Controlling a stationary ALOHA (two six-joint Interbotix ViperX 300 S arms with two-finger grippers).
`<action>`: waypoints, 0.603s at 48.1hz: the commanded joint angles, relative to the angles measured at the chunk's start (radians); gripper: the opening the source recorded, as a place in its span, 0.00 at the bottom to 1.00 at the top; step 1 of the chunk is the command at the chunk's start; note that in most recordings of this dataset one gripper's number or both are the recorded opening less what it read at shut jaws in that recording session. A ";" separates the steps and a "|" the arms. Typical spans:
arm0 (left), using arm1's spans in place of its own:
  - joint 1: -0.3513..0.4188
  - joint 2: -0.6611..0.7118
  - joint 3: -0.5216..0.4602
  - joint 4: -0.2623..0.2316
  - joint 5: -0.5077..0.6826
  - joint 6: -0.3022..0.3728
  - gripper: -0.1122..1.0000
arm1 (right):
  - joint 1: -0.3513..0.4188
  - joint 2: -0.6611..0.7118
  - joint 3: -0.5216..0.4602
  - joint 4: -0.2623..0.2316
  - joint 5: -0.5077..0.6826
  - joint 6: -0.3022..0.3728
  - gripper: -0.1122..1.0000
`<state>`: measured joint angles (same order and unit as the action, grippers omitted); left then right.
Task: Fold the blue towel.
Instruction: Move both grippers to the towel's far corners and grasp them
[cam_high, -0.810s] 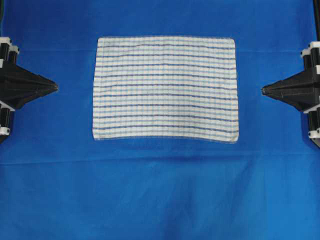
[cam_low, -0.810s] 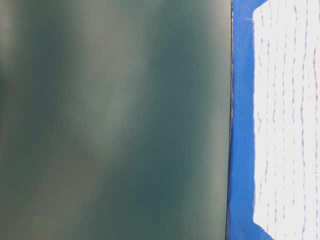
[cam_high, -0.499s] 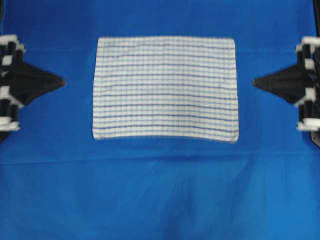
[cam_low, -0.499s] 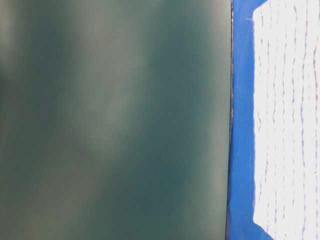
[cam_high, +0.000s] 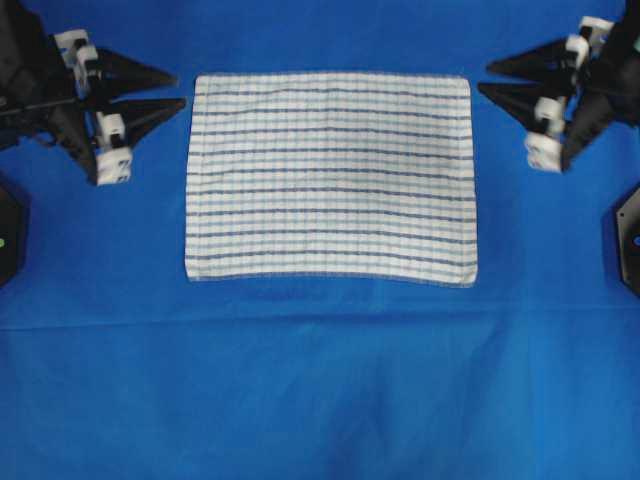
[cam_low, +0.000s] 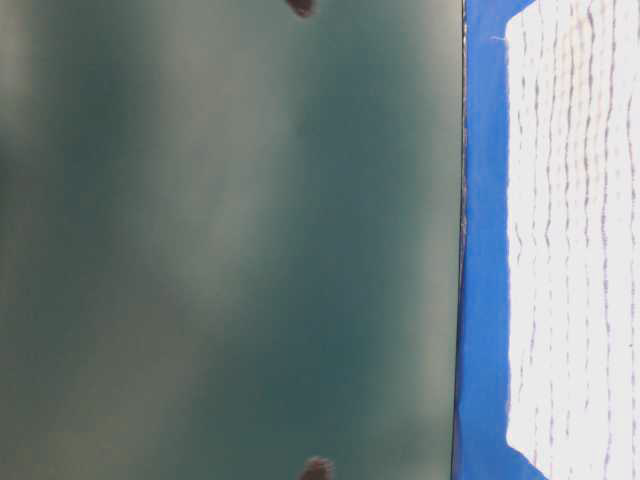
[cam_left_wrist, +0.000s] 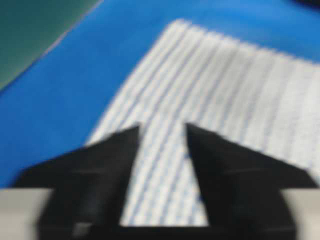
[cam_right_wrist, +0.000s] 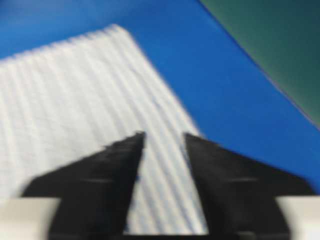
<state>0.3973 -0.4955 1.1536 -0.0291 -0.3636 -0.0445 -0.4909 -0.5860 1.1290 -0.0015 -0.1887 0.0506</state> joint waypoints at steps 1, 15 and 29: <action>0.052 0.074 -0.026 -0.003 -0.040 0.000 0.55 | -0.040 0.069 -0.037 0.000 -0.003 -0.005 0.61; 0.153 0.328 -0.084 -0.002 -0.118 0.005 0.90 | -0.144 0.341 -0.097 -0.032 -0.018 -0.009 0.62; 0.221 0.572 -0.138 -0.002 -0.199 0.005 0.89 | -0.196 0.538 -0.130 -0.044 -0.081 -0.011 0.62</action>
<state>0.6075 0.0368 1.0385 -0.0307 -0.5308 -0.0414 -0.6765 -0.0690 1.0170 -0.0414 -0.2454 0.0414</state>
